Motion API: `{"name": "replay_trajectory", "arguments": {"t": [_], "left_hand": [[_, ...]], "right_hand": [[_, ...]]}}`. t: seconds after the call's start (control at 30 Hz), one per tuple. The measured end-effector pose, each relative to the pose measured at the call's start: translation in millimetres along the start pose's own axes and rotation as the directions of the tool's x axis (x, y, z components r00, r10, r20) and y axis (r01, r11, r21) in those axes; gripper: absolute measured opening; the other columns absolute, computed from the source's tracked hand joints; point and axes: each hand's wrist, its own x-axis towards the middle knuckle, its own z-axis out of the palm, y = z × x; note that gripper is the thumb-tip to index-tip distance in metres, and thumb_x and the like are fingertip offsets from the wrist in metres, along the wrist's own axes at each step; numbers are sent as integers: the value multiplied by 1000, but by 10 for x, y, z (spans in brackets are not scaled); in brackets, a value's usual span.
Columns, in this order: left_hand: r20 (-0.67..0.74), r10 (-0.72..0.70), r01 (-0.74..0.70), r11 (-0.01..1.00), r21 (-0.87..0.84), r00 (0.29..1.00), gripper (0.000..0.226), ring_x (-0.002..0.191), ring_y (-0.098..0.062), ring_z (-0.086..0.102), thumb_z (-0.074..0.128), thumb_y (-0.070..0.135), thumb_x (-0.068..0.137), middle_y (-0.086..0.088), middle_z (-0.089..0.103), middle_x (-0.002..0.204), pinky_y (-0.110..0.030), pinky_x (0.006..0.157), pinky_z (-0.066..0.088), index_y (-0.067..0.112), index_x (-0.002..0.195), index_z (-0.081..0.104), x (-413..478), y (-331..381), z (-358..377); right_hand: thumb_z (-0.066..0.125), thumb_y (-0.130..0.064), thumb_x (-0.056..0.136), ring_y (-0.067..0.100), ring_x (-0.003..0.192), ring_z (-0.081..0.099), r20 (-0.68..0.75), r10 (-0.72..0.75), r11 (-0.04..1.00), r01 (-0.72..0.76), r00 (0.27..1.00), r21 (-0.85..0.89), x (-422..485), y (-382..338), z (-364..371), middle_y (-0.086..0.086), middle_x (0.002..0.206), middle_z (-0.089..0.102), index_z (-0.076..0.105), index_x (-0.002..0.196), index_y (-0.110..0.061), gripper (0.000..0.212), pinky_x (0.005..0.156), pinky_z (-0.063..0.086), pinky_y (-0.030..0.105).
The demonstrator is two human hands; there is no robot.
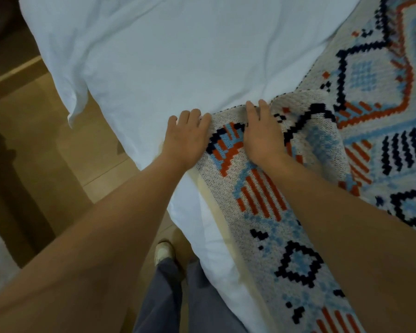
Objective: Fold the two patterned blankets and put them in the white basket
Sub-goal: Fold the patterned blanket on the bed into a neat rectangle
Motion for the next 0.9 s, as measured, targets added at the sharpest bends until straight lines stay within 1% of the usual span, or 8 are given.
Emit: {"name": "replay_trajectory", "arguments": {"t": [0.13, 0.23, 0.4, 0.5, 0.6, 0.77, 0.83, 0.9], "left_hand": [[54, 145, -143, 989, -31, 988, 47, 126, -33, 41, 39, 31, 94, -16, 46, 137, -43, 101, 31, 5, 132, 44, -229, 119, -24], [62, 273, -271, 961, -51, 960, 43, 123, -34, 47, 46, 26, 91, -17, 53, 131, -44, 101, 35, 3, 127, 51, -512, 253, -52], [85, 553, -552, 833, -39, 829, 44, 119, -32, 53, 54, 18, 81, -16, 58, 126, -43, 99, 41, 4, 124, 56, -1112, 514, 32], [276, 664, -685, 728, -29, 695, 54, 137, -26, 27, 43, 18, 87, -9, 34, 147, -44, 109, 20, 14, 140, 34, -1441, 774, 144], [330, 731, -783, 621, 44, 598, 53, 139, -26, 21, 37, 13, 91, -8, 26, 151, -44, 110, 18, 17, 143, 26, -1741, 1093, 267], [329, 825, -882, 467, 64, 460, 51, 137, -25, 30, 48, 17, 90, -6, 33, 149, -42, 107, 29, 20, 140, 36, -2302, 1836, 343], [347, 831, -894, 444, 59, 435, 55, 139, -25, 26, 51, 18, 90, -6, 29, 151, -42, 108, 27, 19, 141, 33, -2444, 2060, 376], [505, 768, -898, 440, 29, 392, 59, 143, -28, 10, 43, 14, 94, -8, 9, 156, -45, 113, 15, 16, 146, 16, -2598, 2295, 435]], "right_hand": [[43, -18, 95, 32, 143, 12, 21, -33, 998, 34, 999, -58, -348, -84, 83, 17, 157, 0, 3, 149, -14, 67, 116, 13, 40], [32, -27, 100, 26, 145, 6, 47, -59, 998, 61, 997, -27, -713, -117, 139, 15, 157, 2, 6, 148, -10, 58, 117, 8, 35], [34, -39, 98, 22, 145, 8, 95, 20, 995, -29, 995, 98, -1679, -19, 375, 11, 157, 10, 15, 148, -10, 60, 116, 5, 32], [39, -54, 92, 24, 145, 1, 199, 149, 984, -166, 969, 70, -2400, 211, 562, 9, 158, 4, 7, 149, -15, 76, 116, 5, 36], [48, -61, 84, 27, 144, 5, 282, 263, 962, -275, 923, 2, -3136, 432, 743, 10, 157, 5, 6, 149, -18, 88, 115, 9, 42], [76, -43, 66, 36, 128, 44, 185, 391, 918, -369, 902, -143, -4194, 686, 952, 21, 141, 42, 42, 138, -11, 86, 98, 41, 46], [69, -53, 70, 33, 136, 30, 248, 442, 894, -401, 862, -198, -4474, 744, 1038, 18, 151, 25, 23, 145, -16, 96, 102, 36, 46], [59, -57, 78, 32, 142, 10, 334, 504, 863, -450, 796, -230, -4758, 807, 1168, 13, 156, 0, -5, 147, -20, 101, 107, 26, 49]]}}
